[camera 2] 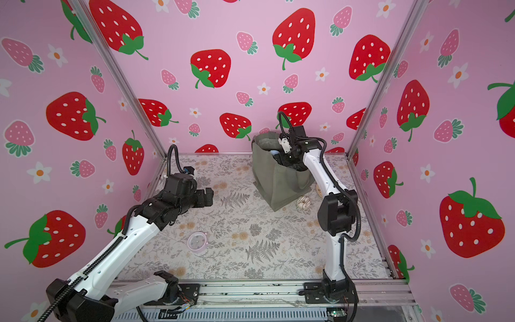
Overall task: Put the alarm clock into the canvas bag
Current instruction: Place the alarm at the canvas bag, then pick up the alarm from the center of the board.
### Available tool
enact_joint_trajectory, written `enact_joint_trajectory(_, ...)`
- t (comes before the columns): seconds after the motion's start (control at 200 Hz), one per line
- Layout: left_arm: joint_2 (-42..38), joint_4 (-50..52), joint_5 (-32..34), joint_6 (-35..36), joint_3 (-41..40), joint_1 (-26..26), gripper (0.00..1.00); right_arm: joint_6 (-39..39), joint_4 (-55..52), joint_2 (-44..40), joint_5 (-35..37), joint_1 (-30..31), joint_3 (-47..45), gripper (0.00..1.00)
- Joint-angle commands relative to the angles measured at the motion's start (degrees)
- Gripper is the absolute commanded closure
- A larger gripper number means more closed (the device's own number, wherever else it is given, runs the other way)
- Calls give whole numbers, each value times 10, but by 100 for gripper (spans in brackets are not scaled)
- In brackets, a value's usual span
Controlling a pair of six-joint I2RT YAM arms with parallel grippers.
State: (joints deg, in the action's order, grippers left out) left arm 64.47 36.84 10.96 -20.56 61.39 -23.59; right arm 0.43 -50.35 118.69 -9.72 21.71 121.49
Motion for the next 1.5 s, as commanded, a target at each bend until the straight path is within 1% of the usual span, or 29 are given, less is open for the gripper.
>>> enact_joint_trajectory(0.0, 6, 72, 10, -30, 11, 5, 0, 16, 5, -38, -5, 3, 17, 0)
enact_joint_trajectory(0.125, 59, 121, 16, -11, 75, 9, 1, 52, 22, -74, 22, 3, 21, 0)
enact_joint_trajectory(0.195, 86, 134, 14, -14, 101, 9, 1, 72, 49, -113, 29, 3, -3, 0)
enact_joint_trajectory(0.295, 102, 125, -4, -35, 113, 10, 1, 106, 116, -198, 17, 3, -83, 0)
enact_joint_trajectory(0.345, 112, 135, 1, -41, 126, 10, 1, 126, 151, -239, 2, 3, -121, 0)
enact_joint_trajectory(0.405, 130, 169, 3, -40, 158, 10, 1, 141, 179, -282, -29, 5, -167, 0)
enact_joint_trajectory(0.445, 144, 208, 4, -40, 182, 9, 1, 153, 199, -311, -34, 6, -203, 0)
enact_joint_trajectory(0.485, 151, 240, 2, -46, 196, 8, 1, 168, 230, -351, -47, 8, -257, 0)
enact_joint_trajectory(0.495, 151, 251, 1, -48, 196, 7, 1, 170, 234, -354, -49, 9, -260, 0)
enact_joint_trajectory(0.525, 147, 270, -1, -56, 189, 4, 1, 184, 259, -387, -68, 10, -308, 0)
enact_joint_trajectory(0.615, 106, 289, -16, -80, 121, 0, 1, 213, 311, -468, -127, 20, -407, 0)
enact_joint_trajectory(0.65, 87, 289, -28, -90, 92, 0, 1, 216, 331, -490, -151, 26, -437, 0)
enact_joint_trajectory(0.73, 58, 290, -54, -111, 36, -1, 1, 221, 335, -522, -186, 35, -491, 0)
enact_joint_trajectory(0.791, 51, 288, -77, -126, -3, -5, 1, 222, 345, -534, -210, 41, -524, 0)
enact_joint_trajectory(0.841, 55, 289, -87, -135, -23, -9, 1, 211, 332, -531, -228, 45, -533, 0)
enact_joint_trajectory(0.931, 67, 285, -75, -143, -44, -28, 1, 192, 326, -525, -270, 62, -558, 0)
enact_joint_trajectory(1.006, 76, 258, -73, -145, -66, -41, 1, 178, 341, -520, -299, 82, -585, 0)
enact_joint_trajectory(1.076, 87, 229, -76, -150, -89, -43, 1, 171, 343, -509, -296, 97, -599, 0)
enact_joint_trajectory(1.146, 96, 213, -63, -153, -102, -43, 1, 165, 340, -497, -290, 107, -602, 0)
enact_joint_trajectory(1.321, 103, 185, -41, -155, -119, -41, 1, 159, 343, -486, -285, 111, -601, 0)
enact_joint_trajectory(1.371, 108, 181, -35, -151, -122, -35, 1, 158, 345, -486, -287, 112, -602, 0)
enact_joint_trajectory(1.496, 134, 161, -43, -132, -129, -17, 1, 157, 354, -486, -294, 112, -608, 0)
